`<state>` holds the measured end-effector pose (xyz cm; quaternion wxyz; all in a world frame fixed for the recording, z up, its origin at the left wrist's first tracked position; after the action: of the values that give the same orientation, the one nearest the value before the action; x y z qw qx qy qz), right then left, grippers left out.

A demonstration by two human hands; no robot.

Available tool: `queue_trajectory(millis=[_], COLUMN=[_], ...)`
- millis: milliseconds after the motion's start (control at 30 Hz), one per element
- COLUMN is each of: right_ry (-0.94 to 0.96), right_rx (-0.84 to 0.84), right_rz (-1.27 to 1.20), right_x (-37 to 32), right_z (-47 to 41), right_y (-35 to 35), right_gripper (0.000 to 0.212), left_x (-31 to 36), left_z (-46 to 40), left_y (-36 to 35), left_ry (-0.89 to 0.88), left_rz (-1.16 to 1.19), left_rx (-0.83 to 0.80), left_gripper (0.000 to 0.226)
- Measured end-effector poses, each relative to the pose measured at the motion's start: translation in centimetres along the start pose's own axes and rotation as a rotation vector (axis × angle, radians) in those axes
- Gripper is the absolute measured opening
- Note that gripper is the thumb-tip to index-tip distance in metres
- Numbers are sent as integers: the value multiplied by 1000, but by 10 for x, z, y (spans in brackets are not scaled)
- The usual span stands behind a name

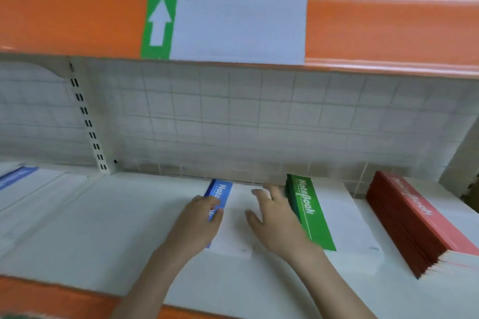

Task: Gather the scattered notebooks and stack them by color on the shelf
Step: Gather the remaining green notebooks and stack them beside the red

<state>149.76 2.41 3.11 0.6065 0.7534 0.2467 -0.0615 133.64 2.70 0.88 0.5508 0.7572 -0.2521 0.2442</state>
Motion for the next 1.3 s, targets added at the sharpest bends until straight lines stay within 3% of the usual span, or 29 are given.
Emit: queue_trajectory(millis=[233, 467, 833, 1300], right_ry=[104, 242, 411, 572], right_rx=[-219, -286, -264, -329], right_rz=[-148, -159, -259, -278], right_x=[-94, -197, -359, -513], right_z=[-2, -8, -17, -49], right_y=[-56, -102, -174, -251], right_gripper=[45, 50, 44, 43], left_x=[-73, -150, -243, -366], left_z=[28, 52, 95, 115], left_y=[75, 159, 281, 380], left_ry=[33, 128, 216, 365], left_rz=[-169, -360, -424, -455], left_rx=[-2, 32, 126, 320], left_gripper=[34, 37, 38, 40])
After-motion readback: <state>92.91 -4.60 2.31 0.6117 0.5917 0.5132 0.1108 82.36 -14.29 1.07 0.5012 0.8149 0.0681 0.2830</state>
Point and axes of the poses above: each hand's wrist, its own z-axis away from the middle knuckle, its own y-axis out of the back of the hand, x = y × z, the point moved 6 cm from there along -z, towards the middle knuckle, and after that the axes turned 5 degrees about x, right-handed, at the moved point
